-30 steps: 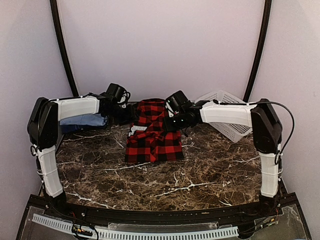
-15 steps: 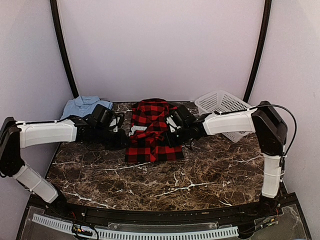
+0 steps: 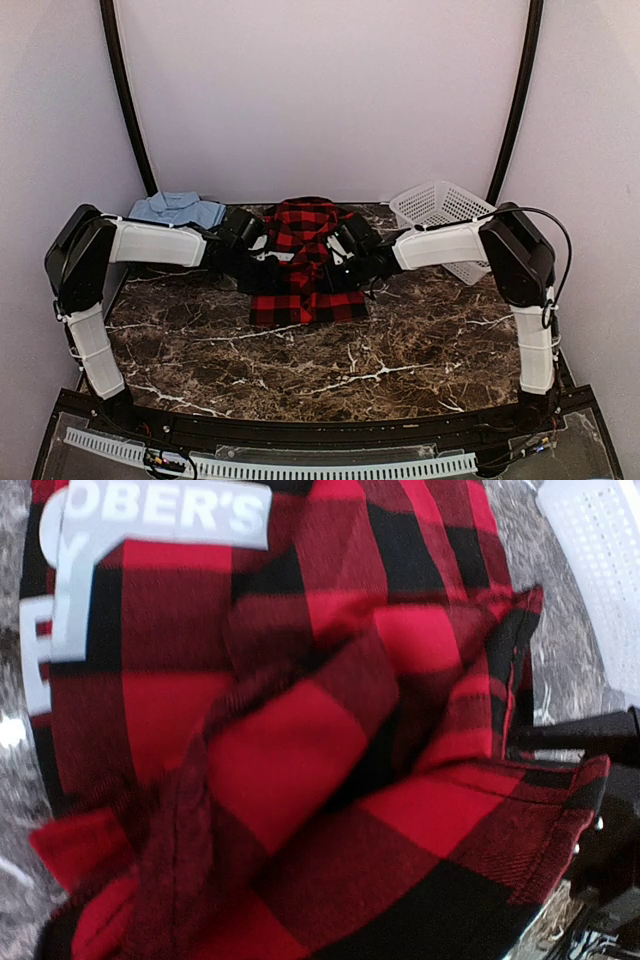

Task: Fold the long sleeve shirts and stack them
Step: Fold the rectangle-folded shirt at the center of the board.

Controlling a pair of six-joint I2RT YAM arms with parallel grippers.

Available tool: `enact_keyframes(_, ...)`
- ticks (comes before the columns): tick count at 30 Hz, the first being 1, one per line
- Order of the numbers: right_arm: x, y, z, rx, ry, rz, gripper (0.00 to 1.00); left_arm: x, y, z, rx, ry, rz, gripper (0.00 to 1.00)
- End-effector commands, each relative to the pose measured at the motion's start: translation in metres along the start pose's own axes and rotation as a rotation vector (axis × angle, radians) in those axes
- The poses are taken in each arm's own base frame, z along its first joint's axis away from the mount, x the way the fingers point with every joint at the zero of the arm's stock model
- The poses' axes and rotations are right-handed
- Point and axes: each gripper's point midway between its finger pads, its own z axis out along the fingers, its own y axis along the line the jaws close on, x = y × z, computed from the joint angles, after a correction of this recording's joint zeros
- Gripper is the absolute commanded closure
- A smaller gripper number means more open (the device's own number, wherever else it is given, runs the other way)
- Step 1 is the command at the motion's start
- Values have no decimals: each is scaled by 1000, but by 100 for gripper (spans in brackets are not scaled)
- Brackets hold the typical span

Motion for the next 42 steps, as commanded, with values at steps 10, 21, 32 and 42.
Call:
enact_keyframes(10,-66,-14,22,-19,-94,42,77,-89,37,31,-64,-84,-42,93)
enact_keyframes(21,-47,-29,52,38,-30,64,51,-96,33,33,-52,-88,-36,94)
enact_keyframes(32,-63,-41,11,60,-81,97,43,-115,18,6,-38,-146,-5,93)
enact_keyframes(42,-32,-75,27,53,-21,192,42,-117,15,-4,-21,-152,-7,93)
